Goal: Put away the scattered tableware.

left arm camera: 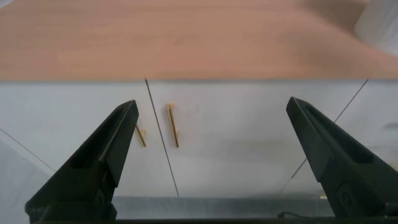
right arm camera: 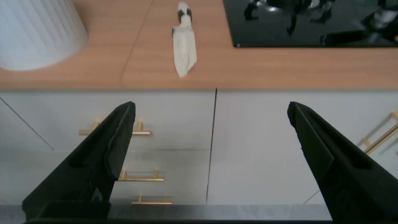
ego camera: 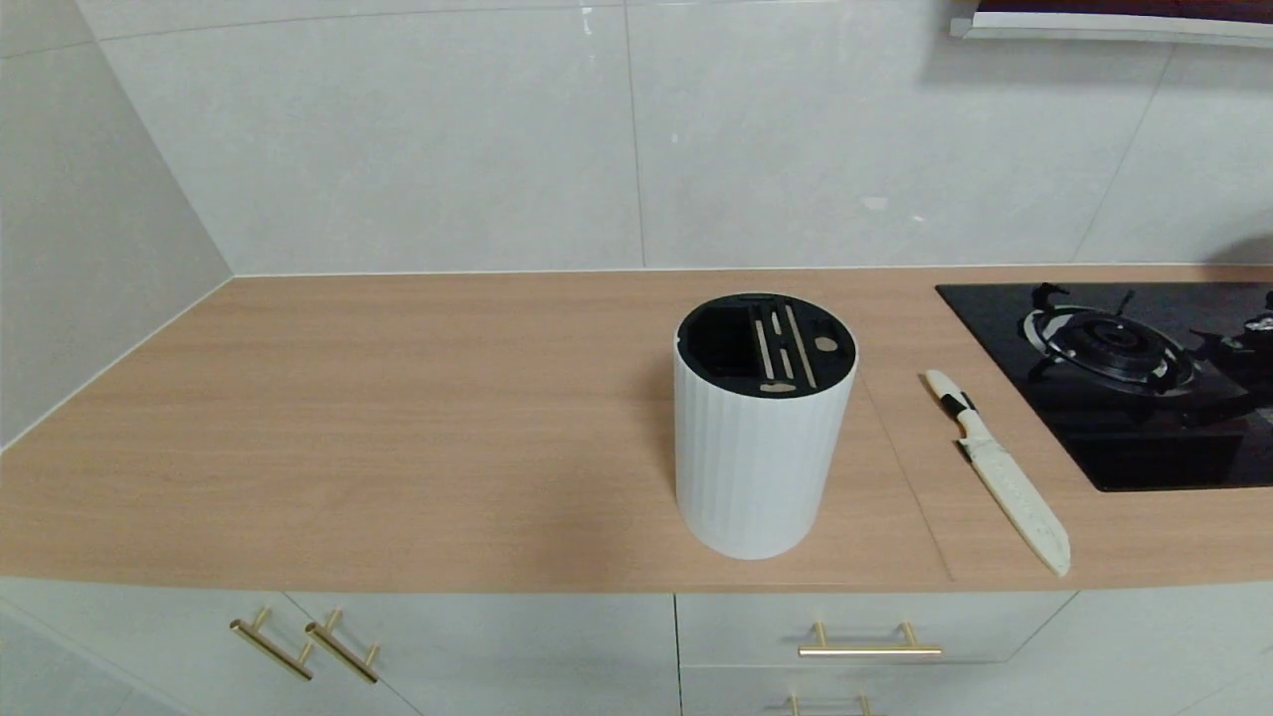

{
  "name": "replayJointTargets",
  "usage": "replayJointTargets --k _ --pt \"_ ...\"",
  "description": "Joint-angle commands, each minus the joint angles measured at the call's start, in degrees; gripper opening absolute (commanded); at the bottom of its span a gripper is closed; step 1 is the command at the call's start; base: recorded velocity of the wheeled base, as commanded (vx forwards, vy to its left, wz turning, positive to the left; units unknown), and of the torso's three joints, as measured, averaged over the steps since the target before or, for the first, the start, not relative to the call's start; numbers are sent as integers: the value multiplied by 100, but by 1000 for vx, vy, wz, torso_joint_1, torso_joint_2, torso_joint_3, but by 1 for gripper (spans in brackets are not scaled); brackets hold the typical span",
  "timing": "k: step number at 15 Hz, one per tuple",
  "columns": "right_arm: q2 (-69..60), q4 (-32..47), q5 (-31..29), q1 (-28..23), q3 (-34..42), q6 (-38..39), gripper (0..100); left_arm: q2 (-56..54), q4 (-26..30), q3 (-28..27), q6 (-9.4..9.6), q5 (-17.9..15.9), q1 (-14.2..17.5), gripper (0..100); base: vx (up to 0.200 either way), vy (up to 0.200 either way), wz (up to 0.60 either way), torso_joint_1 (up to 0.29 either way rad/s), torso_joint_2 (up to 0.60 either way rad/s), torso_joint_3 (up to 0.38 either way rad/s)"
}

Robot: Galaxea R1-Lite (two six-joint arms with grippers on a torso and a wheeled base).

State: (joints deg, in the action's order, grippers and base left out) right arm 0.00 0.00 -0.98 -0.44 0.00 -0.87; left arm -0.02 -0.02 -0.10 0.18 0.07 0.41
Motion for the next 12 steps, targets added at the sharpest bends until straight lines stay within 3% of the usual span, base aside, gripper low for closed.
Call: replayJointTargets --k 1,6,12 --pt "9 0 1 9 0 -1 100 2 2 1 -1 1 2 100 0 0 0 286 -559 -290" --pt "9 0 1 0 0 -1 100 2 2 1 -1 1 2 100 0 0 0 287 -581 -299" --pt "9 0 1 0 0 -1 100 2 2 1 -1 1 2 100 0 0 0 204 -401 -200"
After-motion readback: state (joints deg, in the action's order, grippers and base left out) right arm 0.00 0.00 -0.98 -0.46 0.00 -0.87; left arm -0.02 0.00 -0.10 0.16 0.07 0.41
